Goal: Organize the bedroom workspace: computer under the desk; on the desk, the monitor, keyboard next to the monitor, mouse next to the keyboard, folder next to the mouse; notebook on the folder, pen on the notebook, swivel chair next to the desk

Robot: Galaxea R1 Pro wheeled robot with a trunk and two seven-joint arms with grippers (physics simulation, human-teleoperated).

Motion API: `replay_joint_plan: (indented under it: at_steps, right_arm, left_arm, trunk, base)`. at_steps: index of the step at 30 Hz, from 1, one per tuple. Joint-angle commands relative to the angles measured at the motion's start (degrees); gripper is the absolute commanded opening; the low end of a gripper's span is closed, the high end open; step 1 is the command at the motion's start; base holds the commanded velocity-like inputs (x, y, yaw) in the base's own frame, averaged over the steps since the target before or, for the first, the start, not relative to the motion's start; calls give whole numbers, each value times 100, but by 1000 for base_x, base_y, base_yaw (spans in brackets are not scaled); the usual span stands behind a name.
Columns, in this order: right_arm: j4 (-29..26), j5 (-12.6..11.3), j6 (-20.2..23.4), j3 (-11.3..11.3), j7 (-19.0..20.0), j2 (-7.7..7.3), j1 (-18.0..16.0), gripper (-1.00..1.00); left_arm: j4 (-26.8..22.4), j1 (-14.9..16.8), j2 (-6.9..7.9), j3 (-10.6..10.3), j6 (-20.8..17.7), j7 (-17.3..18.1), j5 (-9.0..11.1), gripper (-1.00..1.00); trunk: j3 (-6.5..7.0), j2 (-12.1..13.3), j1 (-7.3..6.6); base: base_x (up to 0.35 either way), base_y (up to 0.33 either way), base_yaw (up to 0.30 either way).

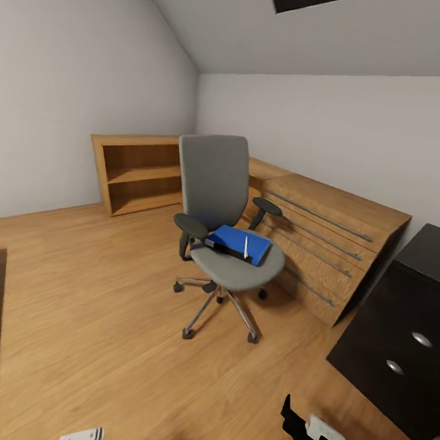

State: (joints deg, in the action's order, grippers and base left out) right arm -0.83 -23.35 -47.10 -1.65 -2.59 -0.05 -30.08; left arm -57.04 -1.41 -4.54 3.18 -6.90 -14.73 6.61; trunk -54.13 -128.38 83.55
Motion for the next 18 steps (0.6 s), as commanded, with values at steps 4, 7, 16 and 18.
replay_joint_plan:
  at_steps: [4, 7, 16, 18]
  right_arm:
    - [39, 31, 19, -10, -29, -182, 22, 100]
    - [107, 25, 34, -10, -30, -231, 27, 100]
    - [197, 15, 62, -9, -32, -164, 29, 100]
    - [203, 15, 66, -10, -34, -147, 30, 100]
  left_arm:
    - [155, -6, -8, 5, 93, -14, 59, 100]
    - [477, -4, -29, -30, 139, -6, 50, 100]
    - [849, -6, -43, -45, 657, 2, 43, 100]
    - [867, -5, -40, -45, 686, 1, 43, 100]
  trunk:
    - [-2, -2, -1]
    - [-3, -2, -1]
    - [-52, -2, -1]
    - [-66, -2, -1]
  base:
    - [0, 0, -290]
    - [0, 0, -295]
    - [0, 0, -220]
    - [0, 0, -184]
